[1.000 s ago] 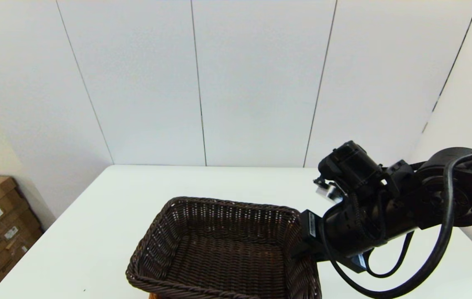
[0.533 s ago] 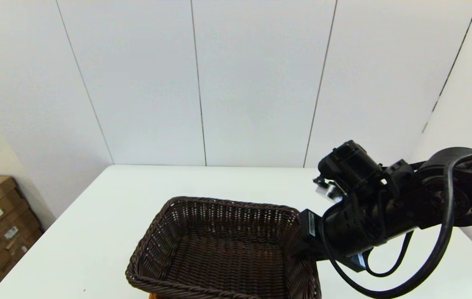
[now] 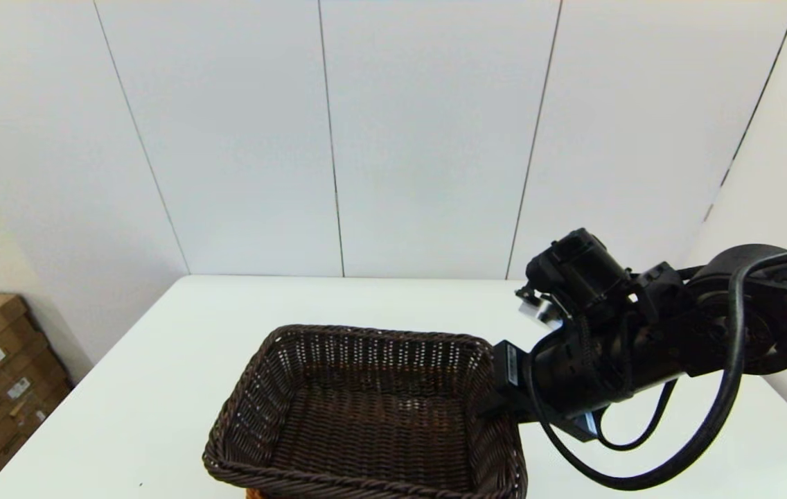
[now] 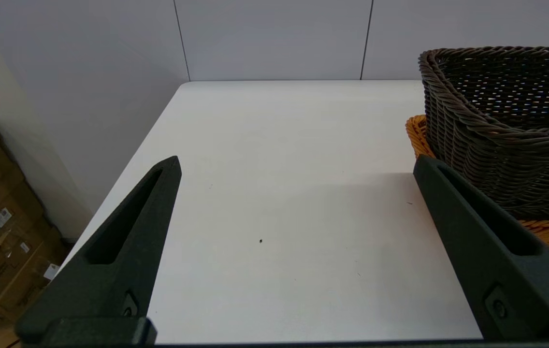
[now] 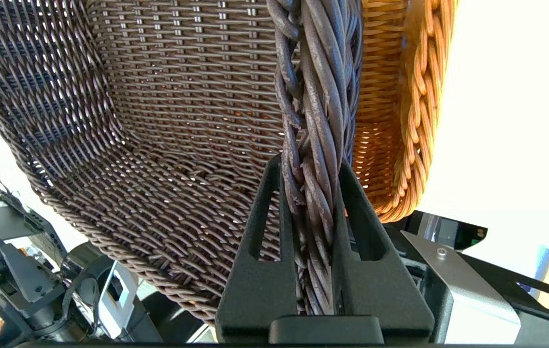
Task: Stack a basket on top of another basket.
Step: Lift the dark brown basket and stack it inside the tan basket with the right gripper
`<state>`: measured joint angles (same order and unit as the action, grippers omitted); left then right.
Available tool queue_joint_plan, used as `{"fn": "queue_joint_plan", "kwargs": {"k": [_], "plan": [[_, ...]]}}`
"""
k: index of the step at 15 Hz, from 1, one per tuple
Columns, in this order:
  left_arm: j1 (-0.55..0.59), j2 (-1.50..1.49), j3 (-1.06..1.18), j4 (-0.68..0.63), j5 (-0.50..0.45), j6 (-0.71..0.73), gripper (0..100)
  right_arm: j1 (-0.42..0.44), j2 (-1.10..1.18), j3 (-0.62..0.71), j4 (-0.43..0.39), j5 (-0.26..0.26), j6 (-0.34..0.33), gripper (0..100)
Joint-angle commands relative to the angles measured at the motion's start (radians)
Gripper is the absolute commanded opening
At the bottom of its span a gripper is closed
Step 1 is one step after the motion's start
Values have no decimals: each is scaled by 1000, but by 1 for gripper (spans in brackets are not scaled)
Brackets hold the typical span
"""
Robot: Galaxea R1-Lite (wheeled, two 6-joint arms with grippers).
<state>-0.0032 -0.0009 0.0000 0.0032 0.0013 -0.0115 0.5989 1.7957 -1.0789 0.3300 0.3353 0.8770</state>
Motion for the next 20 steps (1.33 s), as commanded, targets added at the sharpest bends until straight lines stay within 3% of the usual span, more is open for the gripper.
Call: {"fn": "queue_joint_plan", "kwargs": {"k": [1,20], "plan": [[0,-1,0,0,0,-1,100,1,20,-12,1,4,-7,0],[0,-1,0,0,0,-1,100,1,27,-7,6,1,-27,0]]}}
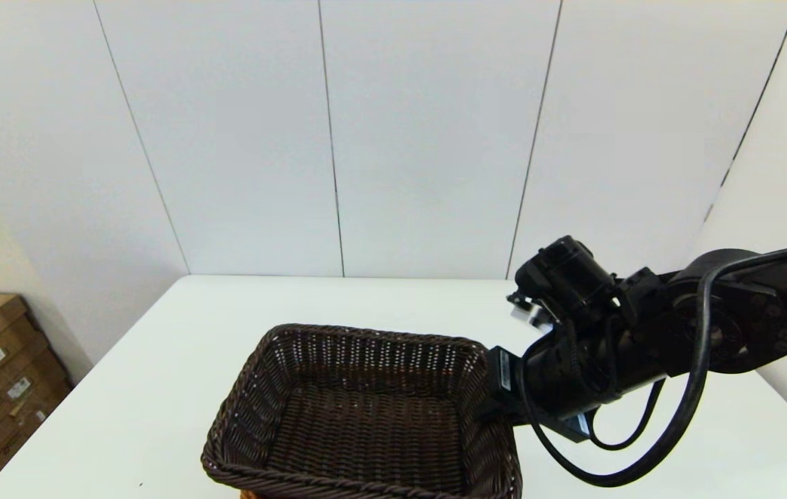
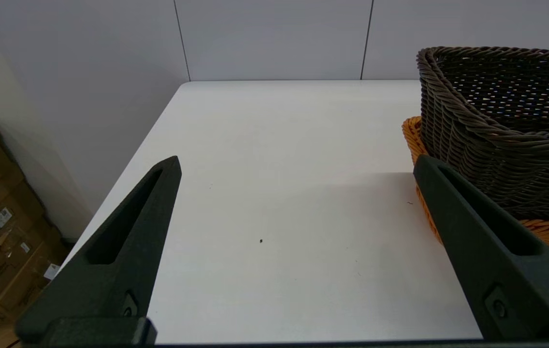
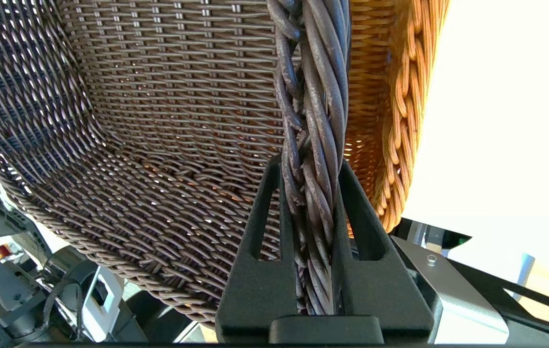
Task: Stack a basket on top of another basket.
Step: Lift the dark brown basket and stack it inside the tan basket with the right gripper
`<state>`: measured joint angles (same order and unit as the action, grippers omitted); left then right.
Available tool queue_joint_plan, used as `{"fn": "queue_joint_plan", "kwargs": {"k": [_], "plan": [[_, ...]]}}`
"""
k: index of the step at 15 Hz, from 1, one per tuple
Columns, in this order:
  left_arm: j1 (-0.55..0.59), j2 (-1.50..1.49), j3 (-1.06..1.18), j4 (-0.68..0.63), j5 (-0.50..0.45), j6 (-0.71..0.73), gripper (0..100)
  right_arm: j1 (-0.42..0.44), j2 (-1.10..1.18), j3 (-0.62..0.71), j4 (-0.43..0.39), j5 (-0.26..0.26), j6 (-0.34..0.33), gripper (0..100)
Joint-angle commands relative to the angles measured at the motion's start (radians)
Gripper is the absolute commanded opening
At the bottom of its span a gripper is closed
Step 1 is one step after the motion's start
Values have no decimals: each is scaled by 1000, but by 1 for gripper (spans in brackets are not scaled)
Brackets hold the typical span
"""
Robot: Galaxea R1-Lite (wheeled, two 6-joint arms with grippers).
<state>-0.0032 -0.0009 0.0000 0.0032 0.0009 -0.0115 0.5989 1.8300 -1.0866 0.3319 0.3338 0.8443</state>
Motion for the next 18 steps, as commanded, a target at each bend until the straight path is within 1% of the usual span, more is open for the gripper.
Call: {"fn": "queue_joint_plan", "kwargs": {"k": [1,2,16,17,18], "plan": [[0,-1,0,0,-1,-1,100,1,-9,2,6,2,6,0],[0,-1,0,0,1,-1,100,1,-12,2,6,2,4,100],[0,-1,0,0,1,-1,100,-1,-49,2,1,-9,1,100],[0,-1,0,0,1,-1,100,-1,-58,-3,4,-12,-4,100],[0,-1,0,0,-1,-1,100,-1,-71,-4,9,-13,-24,100]]}}
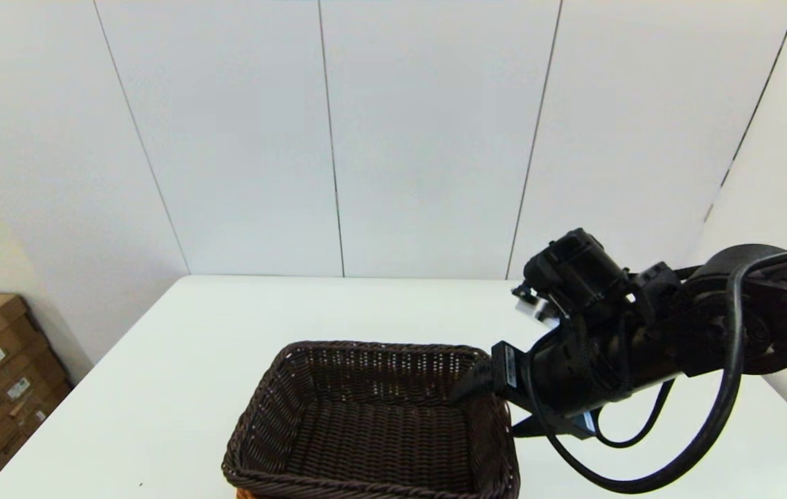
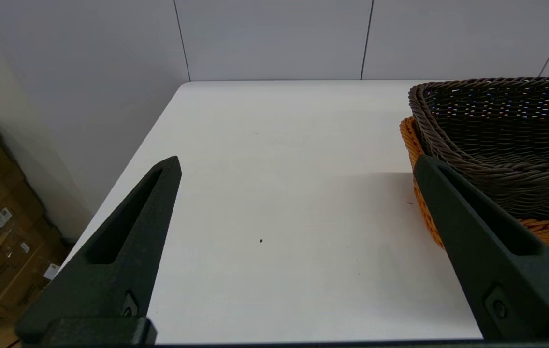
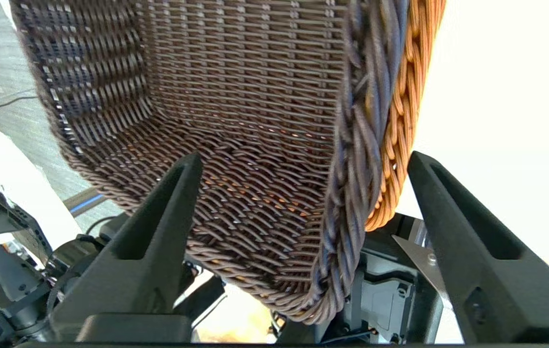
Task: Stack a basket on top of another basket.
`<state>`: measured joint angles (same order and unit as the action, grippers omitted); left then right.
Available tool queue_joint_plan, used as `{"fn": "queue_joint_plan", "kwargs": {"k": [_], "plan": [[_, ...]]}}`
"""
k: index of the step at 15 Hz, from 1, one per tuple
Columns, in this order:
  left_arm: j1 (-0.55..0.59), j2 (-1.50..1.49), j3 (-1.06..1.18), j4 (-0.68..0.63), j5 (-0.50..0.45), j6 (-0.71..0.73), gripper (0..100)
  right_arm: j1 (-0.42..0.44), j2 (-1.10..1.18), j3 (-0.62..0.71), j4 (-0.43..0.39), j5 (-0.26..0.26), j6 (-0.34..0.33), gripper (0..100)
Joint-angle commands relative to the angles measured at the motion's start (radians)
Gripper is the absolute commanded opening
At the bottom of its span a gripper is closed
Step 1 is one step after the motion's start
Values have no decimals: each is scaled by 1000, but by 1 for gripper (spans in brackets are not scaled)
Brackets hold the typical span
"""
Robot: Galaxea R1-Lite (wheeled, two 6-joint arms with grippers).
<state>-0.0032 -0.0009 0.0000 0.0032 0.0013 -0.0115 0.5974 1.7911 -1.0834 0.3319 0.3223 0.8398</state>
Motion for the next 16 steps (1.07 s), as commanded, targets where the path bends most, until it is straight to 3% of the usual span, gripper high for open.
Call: {"fn": "queue_joint_plan", "kwargs": {"k": [1,3,7,11,13,14,16], "plan": [[0,-1,0,0,0,-1,100,-1,-47,-9,9,-22,-45,100],[0,-1,-2,0,-1,1,100,-1,-64,-10,9,-94,-107,100],[0,-1,0,0,-1,-1,100,-15,-102,-41,6,-151,-214,100],[0,-1,0,0,0,-1,100,-24,-179,-55,-16,-292,-360,100],[0,-1,0,0,0,1,100,-30,-256,-39,-85,-408,-476,100],[0,-1,0,0,0,-1,100,-41,-309,-23,-123,-474,-573,100],[0,-1,0,0,0,-1,100,-45,-412,2,-165,-520,-676,100]]}}
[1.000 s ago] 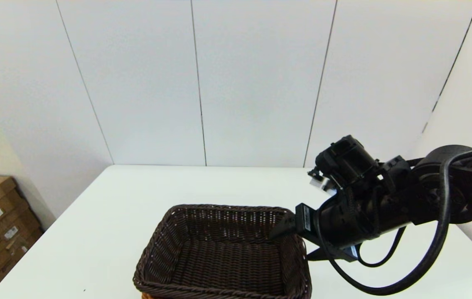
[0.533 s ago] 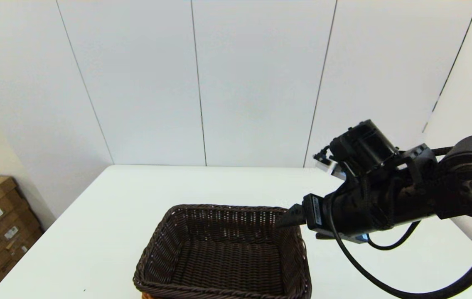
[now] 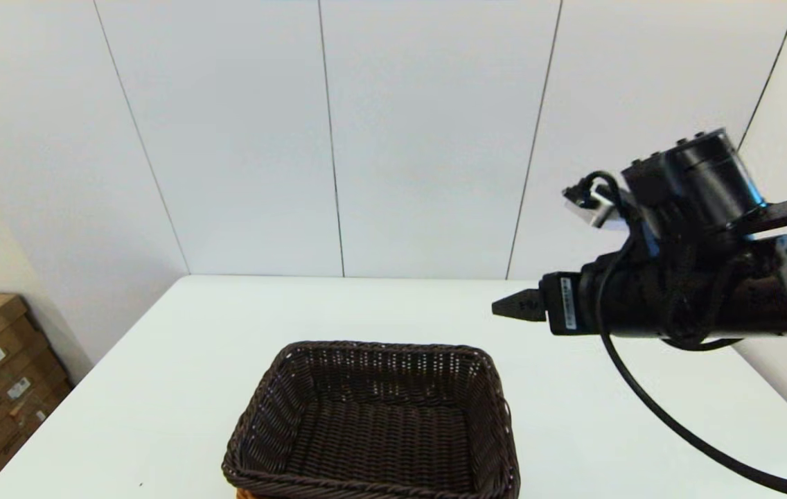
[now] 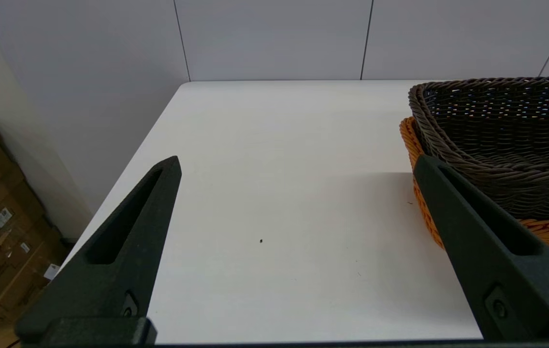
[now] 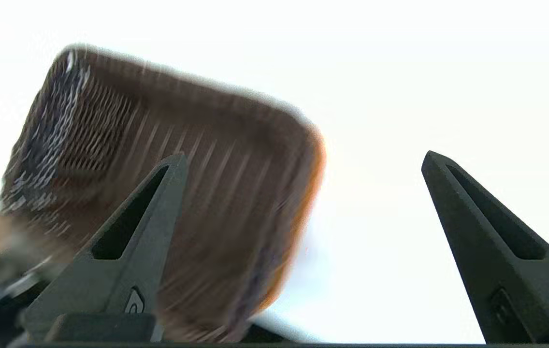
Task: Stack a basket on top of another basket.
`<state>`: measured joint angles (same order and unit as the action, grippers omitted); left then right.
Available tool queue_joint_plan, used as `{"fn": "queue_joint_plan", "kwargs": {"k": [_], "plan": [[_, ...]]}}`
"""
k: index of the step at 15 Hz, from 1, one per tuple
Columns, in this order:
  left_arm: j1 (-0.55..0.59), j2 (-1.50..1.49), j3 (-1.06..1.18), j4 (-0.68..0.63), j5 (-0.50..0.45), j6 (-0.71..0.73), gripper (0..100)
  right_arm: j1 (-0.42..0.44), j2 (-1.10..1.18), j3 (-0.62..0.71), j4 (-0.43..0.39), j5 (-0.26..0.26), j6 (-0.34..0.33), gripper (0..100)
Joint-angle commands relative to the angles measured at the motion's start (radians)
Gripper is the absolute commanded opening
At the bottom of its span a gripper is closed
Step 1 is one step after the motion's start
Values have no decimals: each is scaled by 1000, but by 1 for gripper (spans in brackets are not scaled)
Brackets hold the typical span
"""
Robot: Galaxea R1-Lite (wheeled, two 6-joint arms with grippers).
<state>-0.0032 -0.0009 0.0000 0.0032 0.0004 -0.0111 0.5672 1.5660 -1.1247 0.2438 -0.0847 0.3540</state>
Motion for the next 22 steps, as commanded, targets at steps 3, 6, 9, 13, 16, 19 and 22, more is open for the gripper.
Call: {"fn": "queue_joint_plan", "kwargs": {"k": [3,6,9,13,16,19,22], "plan": [[0,-1,0,0,1,-1,100,-13,-359,112,-80,-102,-270,100],[0,-1,0,0,1,-1,100,-18,-543,252,-78,-20,-290,100],[0,-1,0,0,1,-1,100,-125,-687,370,-80,-17,-343,100],[0,-1,0,0,1,-1,100,-397,-906,459,-67,-10,-345,100],[0,-1,0,0,1,-1,100,-471,-1112,517,18,-10,-349,100],[0,-1,0,0,1,-1,100,-486,-1253,526,157,-21,-345,100],[0,-1,0,0,0,-1,100,-541,-1344,560,170,-15,-343,100]]}}
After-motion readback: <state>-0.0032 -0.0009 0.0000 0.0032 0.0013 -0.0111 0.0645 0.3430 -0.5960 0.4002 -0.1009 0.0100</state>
